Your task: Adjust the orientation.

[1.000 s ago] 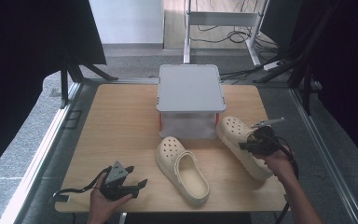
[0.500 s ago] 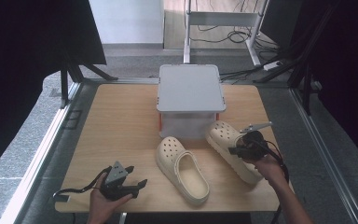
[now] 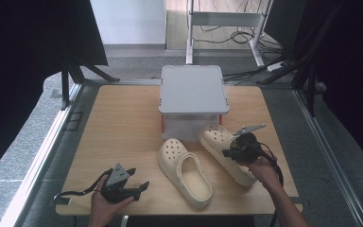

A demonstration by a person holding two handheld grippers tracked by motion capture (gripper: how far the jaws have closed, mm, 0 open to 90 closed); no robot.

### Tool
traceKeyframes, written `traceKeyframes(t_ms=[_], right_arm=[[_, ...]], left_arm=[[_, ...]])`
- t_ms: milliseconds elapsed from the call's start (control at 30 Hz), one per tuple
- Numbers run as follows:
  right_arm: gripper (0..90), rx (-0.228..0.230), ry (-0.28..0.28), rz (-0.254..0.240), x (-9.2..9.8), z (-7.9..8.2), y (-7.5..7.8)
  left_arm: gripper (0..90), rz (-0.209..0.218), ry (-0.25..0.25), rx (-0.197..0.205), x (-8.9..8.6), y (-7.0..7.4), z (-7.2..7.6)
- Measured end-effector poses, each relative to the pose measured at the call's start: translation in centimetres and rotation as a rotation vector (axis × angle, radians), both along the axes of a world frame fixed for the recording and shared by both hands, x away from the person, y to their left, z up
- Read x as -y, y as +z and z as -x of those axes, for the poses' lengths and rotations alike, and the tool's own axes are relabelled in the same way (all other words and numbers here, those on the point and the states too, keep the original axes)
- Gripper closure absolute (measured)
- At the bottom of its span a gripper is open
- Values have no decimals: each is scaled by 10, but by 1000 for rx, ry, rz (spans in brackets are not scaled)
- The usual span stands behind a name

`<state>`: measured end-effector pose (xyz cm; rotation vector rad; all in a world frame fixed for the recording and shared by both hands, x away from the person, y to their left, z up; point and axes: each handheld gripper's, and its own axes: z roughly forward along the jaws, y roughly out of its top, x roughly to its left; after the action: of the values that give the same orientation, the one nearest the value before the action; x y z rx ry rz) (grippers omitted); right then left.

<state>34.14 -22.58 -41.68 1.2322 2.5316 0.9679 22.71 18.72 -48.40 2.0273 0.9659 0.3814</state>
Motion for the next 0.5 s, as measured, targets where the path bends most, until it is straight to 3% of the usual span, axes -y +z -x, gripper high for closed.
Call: traceKeyframes(t_ms=[500], right_arm=[[778, -20, 50, 4, -34, 1, -6]], left_arm=[[276, 3, -3, -3, 1, 0, 0]])
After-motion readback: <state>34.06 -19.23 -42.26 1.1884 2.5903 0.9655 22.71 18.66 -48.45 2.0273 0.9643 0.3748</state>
